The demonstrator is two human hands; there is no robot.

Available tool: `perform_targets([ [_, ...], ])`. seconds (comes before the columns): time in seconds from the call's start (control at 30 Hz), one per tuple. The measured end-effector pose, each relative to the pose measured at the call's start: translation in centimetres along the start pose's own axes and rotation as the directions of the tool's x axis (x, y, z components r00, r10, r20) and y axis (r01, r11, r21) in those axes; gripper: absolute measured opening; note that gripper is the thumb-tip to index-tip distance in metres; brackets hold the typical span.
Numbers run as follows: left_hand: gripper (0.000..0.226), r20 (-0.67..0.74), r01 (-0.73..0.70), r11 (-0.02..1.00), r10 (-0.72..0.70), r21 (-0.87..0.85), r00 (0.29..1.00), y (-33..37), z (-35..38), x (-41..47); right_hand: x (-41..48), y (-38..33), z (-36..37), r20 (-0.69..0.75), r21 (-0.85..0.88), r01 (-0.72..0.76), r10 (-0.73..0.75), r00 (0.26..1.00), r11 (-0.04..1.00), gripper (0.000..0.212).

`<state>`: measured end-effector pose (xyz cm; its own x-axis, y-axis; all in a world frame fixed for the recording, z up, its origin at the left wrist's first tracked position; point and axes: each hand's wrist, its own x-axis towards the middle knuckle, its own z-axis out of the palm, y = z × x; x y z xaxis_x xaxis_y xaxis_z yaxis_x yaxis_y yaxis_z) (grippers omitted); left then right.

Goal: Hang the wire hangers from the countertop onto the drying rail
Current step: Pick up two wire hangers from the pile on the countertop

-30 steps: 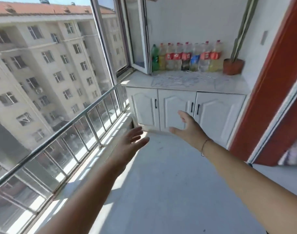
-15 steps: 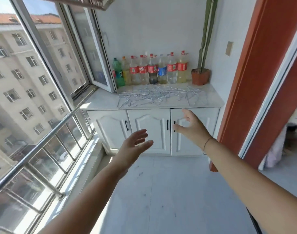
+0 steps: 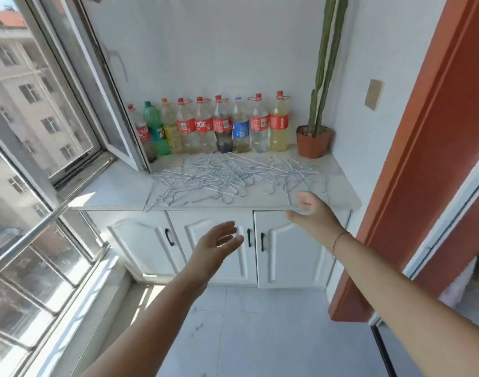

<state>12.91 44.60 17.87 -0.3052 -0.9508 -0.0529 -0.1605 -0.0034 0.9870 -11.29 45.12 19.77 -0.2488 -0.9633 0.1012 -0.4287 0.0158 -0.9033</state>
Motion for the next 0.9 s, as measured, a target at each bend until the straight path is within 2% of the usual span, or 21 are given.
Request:
perform_targets([
  [0.3, 0.043, -0.081, 0.094, 0.995, -0.096, -0.023, 0.992, -1.4, 0.9, 13.4, 15.8, 3.6, 0.8, 0.077, 0.017, -0.015, 0.014, 0.997, 1.000, 0.046],
  [0.63, 0.041, -0.142, 0.235, 0.972, -0.234, -0.012, 0.962, -7.1, -5.6, 27.1, 30.0, 7.6, 8.9, 0.217, -0.014, -0.102, 0.102, 0.971, 0.995, 0.036],
  [0.77, 0.042, -0.149, 0.344, 0.939, -0.341, -0.011, 0.928, -10.0, -8.9, 31.4, 33.9, 9.1, 14.0, 0.317, 0.006, -0.212, 0.199, 0.927, 0.977, 0.032],
  [0.9, 0.043, -0.155, 0.434, 0.901, -0.430, -0.012, 0.889, -12.1, -10.4, 34.5, 35.9, 11.3, 19.5, 0.450, 0.039, -0.405, 0.346, 0.823, 0.913, 0.034],
])
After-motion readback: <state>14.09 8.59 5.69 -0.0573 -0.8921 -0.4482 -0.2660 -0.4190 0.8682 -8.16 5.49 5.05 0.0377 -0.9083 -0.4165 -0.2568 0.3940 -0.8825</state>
